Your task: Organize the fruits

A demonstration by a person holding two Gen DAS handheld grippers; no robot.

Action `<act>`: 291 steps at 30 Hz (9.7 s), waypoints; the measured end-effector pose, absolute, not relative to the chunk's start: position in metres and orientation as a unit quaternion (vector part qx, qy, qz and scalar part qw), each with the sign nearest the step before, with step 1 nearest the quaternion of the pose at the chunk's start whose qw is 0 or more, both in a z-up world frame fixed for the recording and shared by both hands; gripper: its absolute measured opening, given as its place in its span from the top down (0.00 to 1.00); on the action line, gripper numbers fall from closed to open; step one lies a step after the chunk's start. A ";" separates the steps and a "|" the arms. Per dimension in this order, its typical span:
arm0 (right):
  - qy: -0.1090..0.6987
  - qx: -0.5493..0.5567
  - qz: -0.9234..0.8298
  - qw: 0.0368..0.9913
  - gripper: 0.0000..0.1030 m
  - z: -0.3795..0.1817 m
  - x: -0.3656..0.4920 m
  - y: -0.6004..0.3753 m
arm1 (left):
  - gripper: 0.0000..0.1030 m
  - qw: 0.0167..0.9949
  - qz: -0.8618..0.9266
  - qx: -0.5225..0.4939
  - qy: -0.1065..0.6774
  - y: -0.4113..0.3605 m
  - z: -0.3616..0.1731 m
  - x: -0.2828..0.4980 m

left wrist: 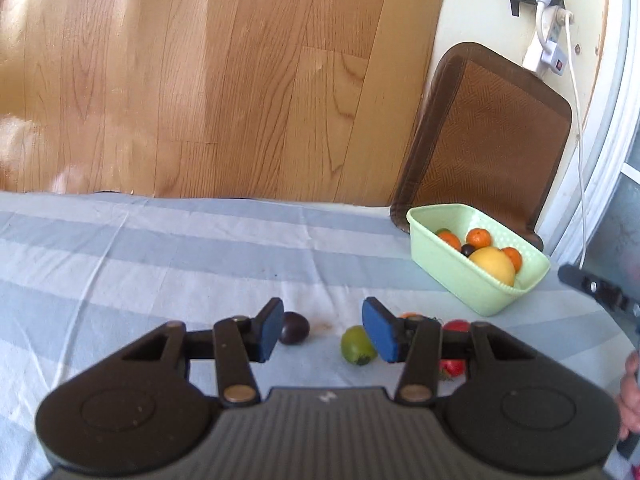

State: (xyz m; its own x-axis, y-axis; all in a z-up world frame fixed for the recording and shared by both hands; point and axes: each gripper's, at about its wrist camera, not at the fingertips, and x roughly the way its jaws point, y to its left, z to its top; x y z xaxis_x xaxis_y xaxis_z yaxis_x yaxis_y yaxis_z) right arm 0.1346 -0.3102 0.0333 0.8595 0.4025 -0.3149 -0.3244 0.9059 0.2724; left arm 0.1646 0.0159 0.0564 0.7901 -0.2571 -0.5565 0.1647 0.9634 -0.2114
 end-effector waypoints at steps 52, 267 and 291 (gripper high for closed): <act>0.288 -0.026 0.205 0.935 0.66 0.004 0.086 -0.289 | 0.73 0.903 -0.268 0.019 0.336 -0.113 0.015 0.110; 0.211 0.080 0.156 0.962 0.67 0.033 0.209 -0.318 | 0.76 0.911 -0.265 -0.068 0.309 -0.107 0.062 0.241; 0.186 0.215 0.060 0.957 0.47 0.009 0.197 -0.360 | 0.35 0.954 -0.142 0.003 0.264 -0.094 0.054 0.152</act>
